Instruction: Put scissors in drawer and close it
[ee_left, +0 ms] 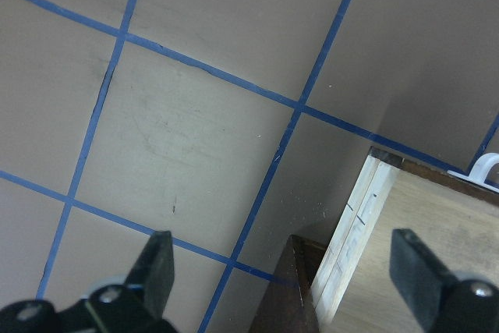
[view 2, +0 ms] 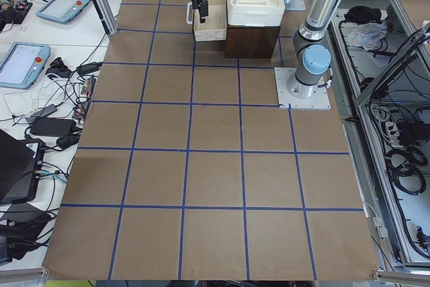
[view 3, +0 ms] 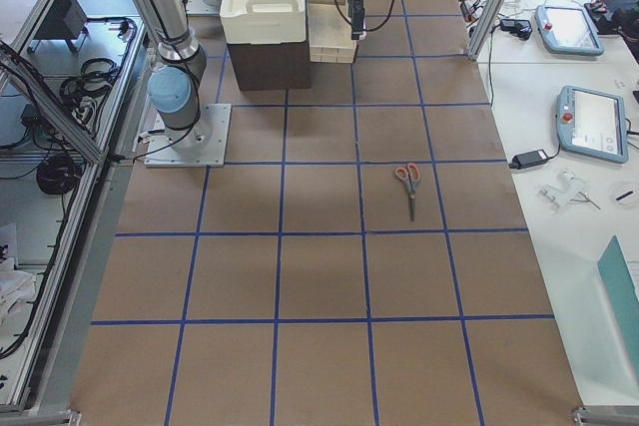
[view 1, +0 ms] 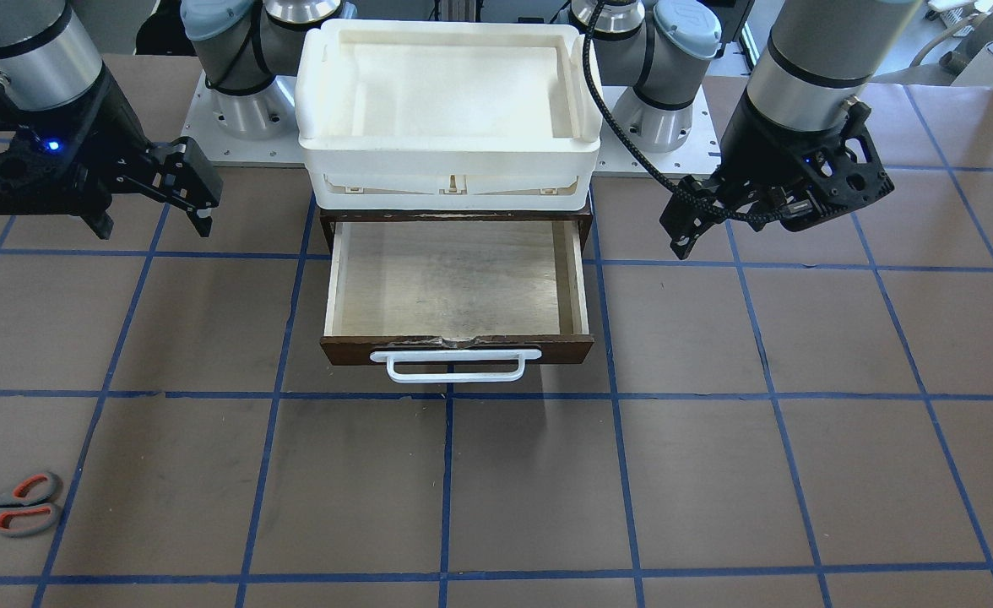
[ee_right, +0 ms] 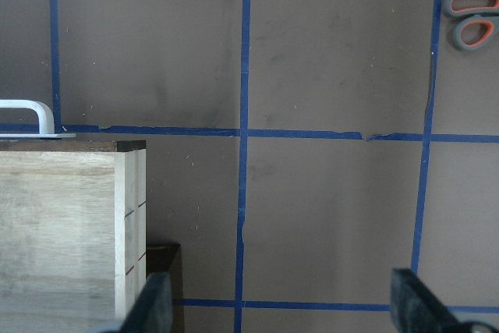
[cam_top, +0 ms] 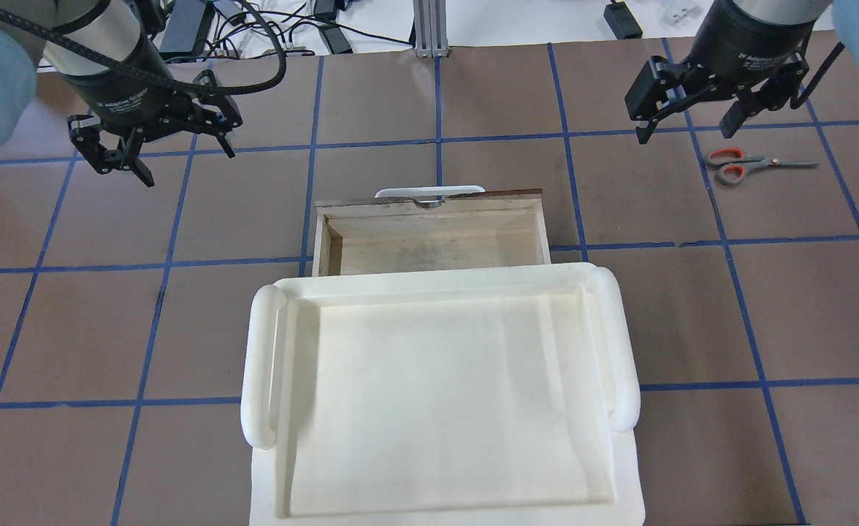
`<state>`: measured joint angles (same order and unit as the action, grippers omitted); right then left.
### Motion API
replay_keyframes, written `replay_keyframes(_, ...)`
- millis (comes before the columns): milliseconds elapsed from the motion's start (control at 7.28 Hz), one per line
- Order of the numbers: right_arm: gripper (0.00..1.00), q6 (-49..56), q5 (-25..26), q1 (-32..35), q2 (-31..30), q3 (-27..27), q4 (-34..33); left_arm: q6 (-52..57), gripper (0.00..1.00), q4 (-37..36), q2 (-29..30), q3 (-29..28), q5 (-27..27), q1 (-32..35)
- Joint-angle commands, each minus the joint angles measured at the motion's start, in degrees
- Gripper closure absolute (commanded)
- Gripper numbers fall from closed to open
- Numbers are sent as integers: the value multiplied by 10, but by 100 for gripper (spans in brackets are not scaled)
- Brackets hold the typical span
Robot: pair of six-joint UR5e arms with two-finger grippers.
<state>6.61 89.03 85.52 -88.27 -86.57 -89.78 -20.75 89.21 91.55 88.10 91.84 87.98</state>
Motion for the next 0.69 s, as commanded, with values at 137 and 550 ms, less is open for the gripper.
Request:
replay_keyframes(137, 0, 169, 0, -33, 6, 0, -13, 0, 0, 0, 0, 0, 0, 0)
replay_keyframes(550, 0, 281, -4, -67, 32, 0, -18, 0, 0, 0, 0, 1, 0, 0)
